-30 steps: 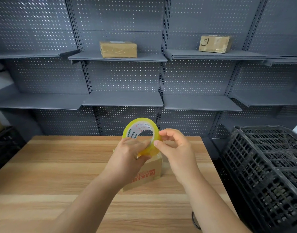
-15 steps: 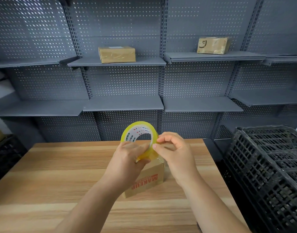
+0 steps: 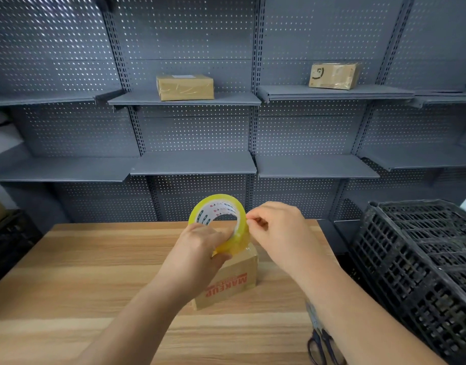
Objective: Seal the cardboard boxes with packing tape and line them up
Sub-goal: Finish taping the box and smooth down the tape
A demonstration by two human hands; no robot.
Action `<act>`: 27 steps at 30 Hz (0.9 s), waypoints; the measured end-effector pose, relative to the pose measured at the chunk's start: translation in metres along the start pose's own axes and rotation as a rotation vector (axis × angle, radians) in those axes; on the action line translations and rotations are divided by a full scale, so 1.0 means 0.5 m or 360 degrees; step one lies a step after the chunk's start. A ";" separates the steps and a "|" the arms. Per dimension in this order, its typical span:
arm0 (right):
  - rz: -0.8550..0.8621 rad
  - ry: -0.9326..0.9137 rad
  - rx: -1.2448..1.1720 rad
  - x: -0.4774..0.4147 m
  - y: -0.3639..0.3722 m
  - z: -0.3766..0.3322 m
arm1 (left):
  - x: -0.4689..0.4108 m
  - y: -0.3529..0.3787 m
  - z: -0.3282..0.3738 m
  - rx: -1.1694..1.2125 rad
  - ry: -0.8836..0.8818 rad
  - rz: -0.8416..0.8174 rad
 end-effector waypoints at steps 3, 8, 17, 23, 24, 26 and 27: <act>-0.0014 -0.0117 0.0136 0.006 0.002 -0.009 | 0.004 -0.007 0.003 0.0015 0.0011 -0.0004; 0.0070 -0.0199 0.0141 0.021 0.013 -0.007 | 0.014 -0.009 0.005 0.0006 0.0008 -0.0017; 0.0238 -0.0231 0.0028 0.029 0.019 0.003 | 0.010 -0.012 0.022 0.0002 -0.0029 0.0006; 0.0122 -0.0070 -0.0237 0.048 0.014 0.004 | 0.006 -0.013 0.022 0.0255 -0.0528 0.0063; 0.0101 0.0075 -0.0363 0.049 0.012 0.008 | 0.009 -0.013 0.020 0.0289 -0.0563 0.0051; -0.0052 0.0444 -0.0649 0.045 0.006 0.022 | 0.014 -0.010 0.020 0.0393 -0.0588 0.0001; -0.0160 0.0579 -0.0798 0.044 0.008 0.030 | 0.018 -0.009 0.019 0.0444 -0.0607 -0.0023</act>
Point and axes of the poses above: each hand's wrist, its own x-axis away from the middle knuckle, its own y-axis out of the palm, z = x × y, the point moved 1 cm from there along -x, towards the middle knuckle, and after that the axes turned 9 degrees about z, right-handed, at the moved point
